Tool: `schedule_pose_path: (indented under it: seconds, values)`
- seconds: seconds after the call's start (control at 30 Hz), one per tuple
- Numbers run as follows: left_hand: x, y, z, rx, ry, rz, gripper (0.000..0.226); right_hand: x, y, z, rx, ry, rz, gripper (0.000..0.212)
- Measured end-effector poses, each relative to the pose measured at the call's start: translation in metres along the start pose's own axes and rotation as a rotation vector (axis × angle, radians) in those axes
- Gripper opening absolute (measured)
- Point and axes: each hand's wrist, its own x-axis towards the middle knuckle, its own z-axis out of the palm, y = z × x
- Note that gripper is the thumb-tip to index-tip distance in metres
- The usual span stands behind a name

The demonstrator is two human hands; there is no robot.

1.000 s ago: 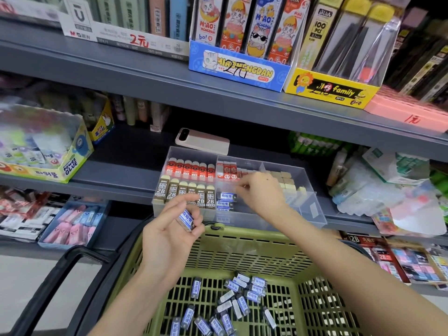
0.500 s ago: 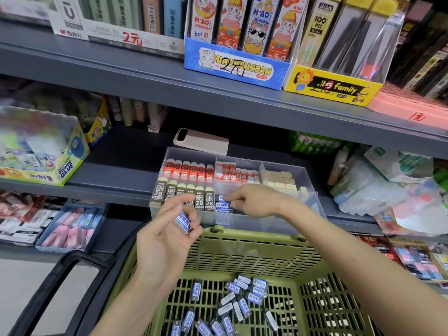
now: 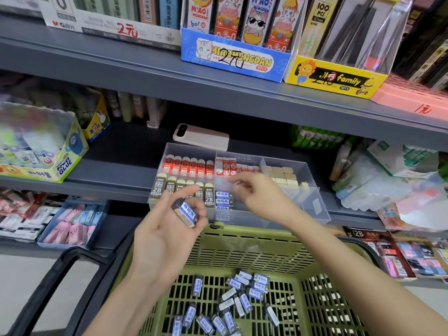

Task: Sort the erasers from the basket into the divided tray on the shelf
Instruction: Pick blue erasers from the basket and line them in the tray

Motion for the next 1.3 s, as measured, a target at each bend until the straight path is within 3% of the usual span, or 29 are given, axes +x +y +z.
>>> schedule_pose_path:
  seconds: [0.07, 0.13, 0.23, 0.27, 0.4, 0.47, 0.57, 0.67, 0.73, 0.83, 0.93, 1.13, 1.3]
  values:
    - [0.003, -0.002, 0.001, 0.005, -0.014, 0.002, 0.038, -0.017, -0.015, 0.001, 0.148, 0.085, -0.115, 0.010]
    - [0.005, -0.004, 0.002, 0.043, -0.018, 0.031, 0.037, -0.036, -0.031, 0.007, 0.246, 0.077, -0.157, 0.009]
    - [0.004, -0.005, 0.005, 0.048, -0.087, 0.066, 0.035, -0.058, -0.046, 0.023, 0.246, 0.173, -0.082, 0.045]
    - [0.002, -0.006, 0.005, 0.054, -0.118, 0.068, 0.034, -0.063, -0.049, 0.028, 0.299, 0.224, -0.054, 0.047]
    - [-0.005, -0.011, 0.010, 0.112, -0.181, 0.085, 0.026, -0.071, -0.055, 0.042, 0.599, 0.228, -0.035, 0.025]
    - [-0.006, -0.010, 0.012, 0.196, -0.174, 0.102, 0.024, -0.072, -0.054, 0.039, 0.621, 0.161, -0.083, 0.016]
    - [-0.007, -0.003, 0.011, 0.403, -0.183, 0.205, 0.038, -0.066, -0.038, 0.008, 0.310, 0.123, -0.214, 0.011]
    - [-0.006, 0.005, 0.006, 0.587, -0.100, 0.386, 0.040, -0.036, -0.014, -0.037, -0.122, 0.180, -0.148, 0.019]
    - [-0.005, 0.008, 0.004, 0.606, -0.053, 0.446, 0.033, -0.013, -0.006, -0.053, -0.410, 0.023, -0.063, 0.022]
    - [-0.005, 0.008, 0.002, 0.621, -0.040, 0.458, 0.028, 0.011, -0.004, -0.045, -0.617, -0.281, -0.081, 0.024]
    - [-0.004, 0.005, 0.000, 0.611, -0.038, 0.440, 0.028, 0.023, -0.004, -0.031, -0.812, -0.338, -0.214, 0.022]
    - [-0.002, 0.004, -0.001, 0.579, -0.034, 0.385, 0.025, 0.024, -0.004, -0.025, -0.817, -0.381, -0.188, 0.016]
    - [-0.002, 0.004, 0.002, 0.573, -0.029, 0.366, 0.044, 0.032, -0.007, -0.028, -0.612, -0.682, -0.090, 0.025]
